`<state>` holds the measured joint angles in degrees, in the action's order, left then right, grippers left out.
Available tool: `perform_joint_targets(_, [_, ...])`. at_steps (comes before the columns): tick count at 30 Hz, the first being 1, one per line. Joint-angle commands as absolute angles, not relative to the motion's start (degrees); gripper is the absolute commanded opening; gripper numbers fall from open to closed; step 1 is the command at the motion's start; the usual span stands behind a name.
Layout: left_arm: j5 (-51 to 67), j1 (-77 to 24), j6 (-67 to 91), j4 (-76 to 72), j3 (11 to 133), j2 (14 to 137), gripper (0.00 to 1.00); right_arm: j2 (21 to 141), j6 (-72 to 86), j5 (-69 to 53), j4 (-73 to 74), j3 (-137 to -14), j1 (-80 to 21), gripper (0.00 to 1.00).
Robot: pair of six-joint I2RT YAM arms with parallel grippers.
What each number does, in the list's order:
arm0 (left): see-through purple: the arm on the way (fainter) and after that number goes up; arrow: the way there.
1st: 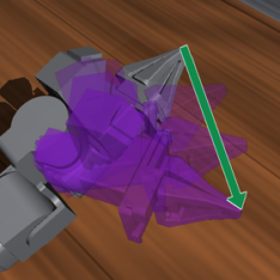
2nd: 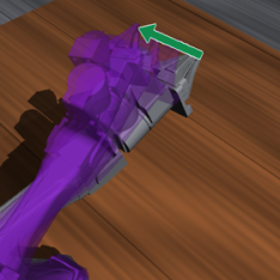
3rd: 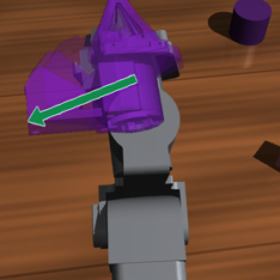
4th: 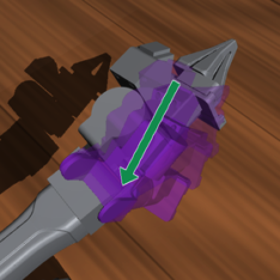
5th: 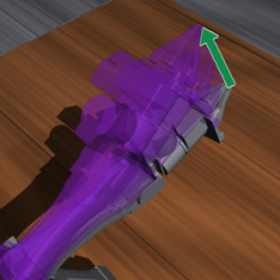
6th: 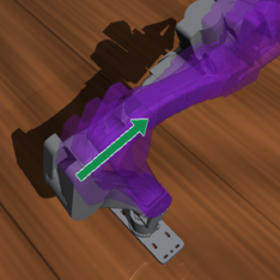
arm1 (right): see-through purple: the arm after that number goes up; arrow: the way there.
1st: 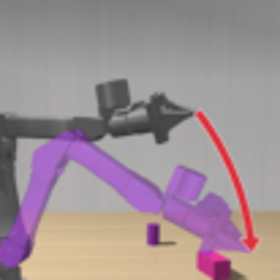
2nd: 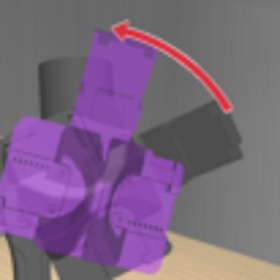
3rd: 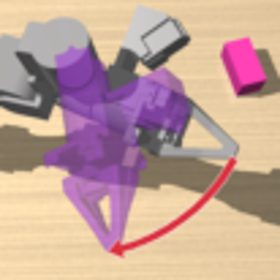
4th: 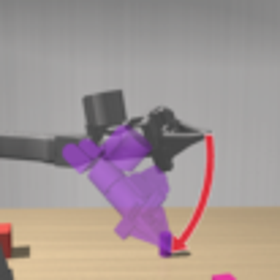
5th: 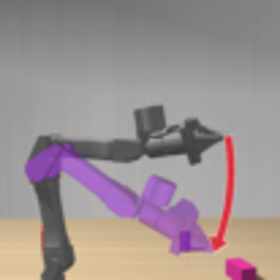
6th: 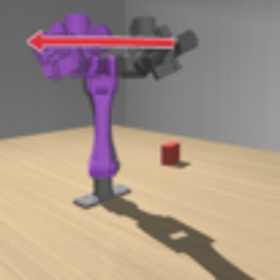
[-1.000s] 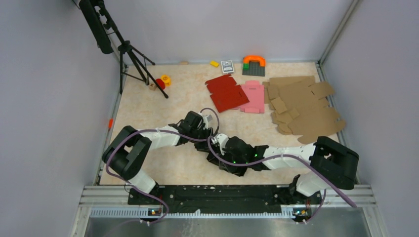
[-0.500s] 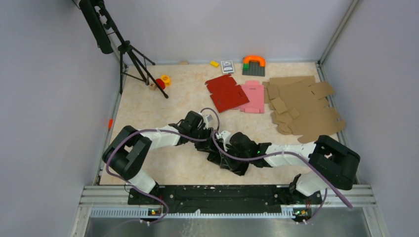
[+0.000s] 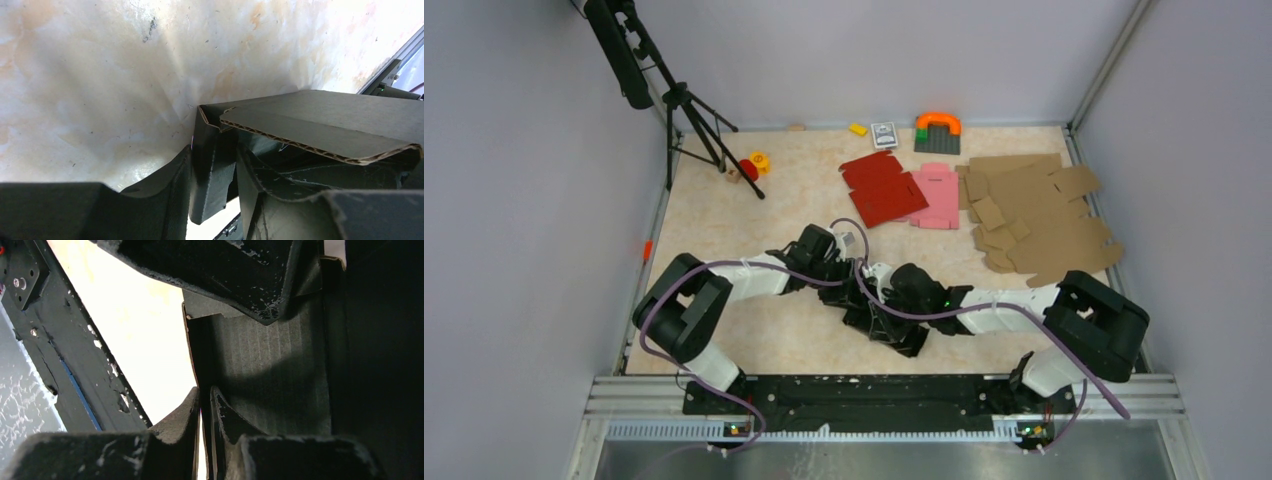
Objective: Fold the paper box
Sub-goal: Fold the paper box at the center of the board.
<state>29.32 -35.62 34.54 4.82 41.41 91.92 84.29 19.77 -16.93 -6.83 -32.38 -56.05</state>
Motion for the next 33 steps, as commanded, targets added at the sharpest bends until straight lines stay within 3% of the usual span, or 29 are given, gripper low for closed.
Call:
perform_joint_targets(1, [29.0,-35.8,33.7,5.0,42.7,93.5,0.35,86.6,18.7,-14.3,-3.2,-33.0,-55.3,0.09])
perform_joint_targets(5, [27.0,-36.1,33.3,5.6,42.6,93.4,0.29,85.8,18.6,-13.1,-3.1,-33.2,-55.3,0.1])
perform_joint_targets(15, [16.1,-40.7,33.3,9.9,44.4,91.2,0.25,84.2,19.6,-9.7,-2.4,-34.0,-56.2,0.15])
perform_joint_targets(27, [-3.0,-48.2,34.9,16.5,48.4,92.3,0.2,76.0,21.9,-6.5,-3.2,-32.3,-58.7,0.38])
perform_joint_targets(33, [-5.9,-49.8,34.8,18.1,50.2,94.5,0.11,70.8,23.3,-7.3,-1.6,-30.8,-58.6,0.41])
